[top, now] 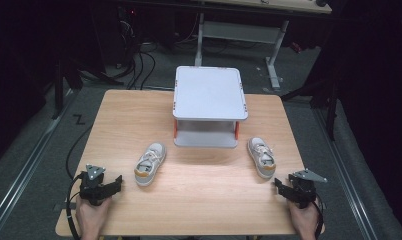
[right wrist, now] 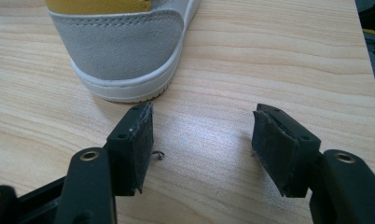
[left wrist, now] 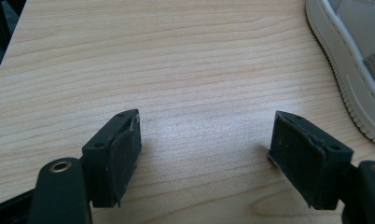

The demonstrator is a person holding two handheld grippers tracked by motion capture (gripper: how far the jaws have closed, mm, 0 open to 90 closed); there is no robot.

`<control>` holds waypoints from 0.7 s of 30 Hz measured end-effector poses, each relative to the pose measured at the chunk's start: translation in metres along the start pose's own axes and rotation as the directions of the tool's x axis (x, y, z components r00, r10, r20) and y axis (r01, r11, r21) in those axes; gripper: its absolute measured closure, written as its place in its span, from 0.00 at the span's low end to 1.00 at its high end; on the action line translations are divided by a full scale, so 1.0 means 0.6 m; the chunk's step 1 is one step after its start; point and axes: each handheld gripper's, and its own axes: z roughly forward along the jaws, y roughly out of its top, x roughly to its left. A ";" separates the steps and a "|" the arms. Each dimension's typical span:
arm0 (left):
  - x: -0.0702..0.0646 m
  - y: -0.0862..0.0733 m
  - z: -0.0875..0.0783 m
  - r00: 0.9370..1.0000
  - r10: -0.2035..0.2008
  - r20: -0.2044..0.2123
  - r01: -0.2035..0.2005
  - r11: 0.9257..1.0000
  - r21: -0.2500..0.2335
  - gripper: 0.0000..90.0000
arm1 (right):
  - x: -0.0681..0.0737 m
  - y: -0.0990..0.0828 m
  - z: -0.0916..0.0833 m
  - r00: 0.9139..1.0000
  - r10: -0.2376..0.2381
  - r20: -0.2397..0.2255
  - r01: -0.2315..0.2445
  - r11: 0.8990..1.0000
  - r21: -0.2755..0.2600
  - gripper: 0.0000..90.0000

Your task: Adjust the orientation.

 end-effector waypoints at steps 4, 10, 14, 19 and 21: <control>0.000 0.000 0.000 1.000 0.002 0.000 -0.002 1.000 0.002 0.27 | 0.000 0.000 0.000 1.000 0.001 0.001 -0.001 1.000 0.001 0.42; -0.002 0.001 0.001 1.000 0.005 0.004 -0.005 1.000 0.007 0.24 | 0.000 0.001 0.001 1.000 0.002 0.003 -0.002 1.000 0.001 0.41; -0.001 0.001 0.000 1.000 0.003 0.004 -0.003 1.000 0.005 0.25 | 0.000 0.001 0.001 1.000 0.003 0.003 -0.003 1.000 0.001 0.41; -0.002 0.001 -0.003 1.000 -0.010 0.002 0.010 1.000 -0.002 0.31 | 0.000 0.001 0.001 1.000 0.003 0.004 -0.003 1.000 0.002 0.41; -0.002 0.001 -0.005 1.000 -0.015 0.008 0.015 1.000 -0.010 0.32 | 0.000 0.000 0.001 1.000 0.003 0.004 -0.003 1.000 0.002 0.41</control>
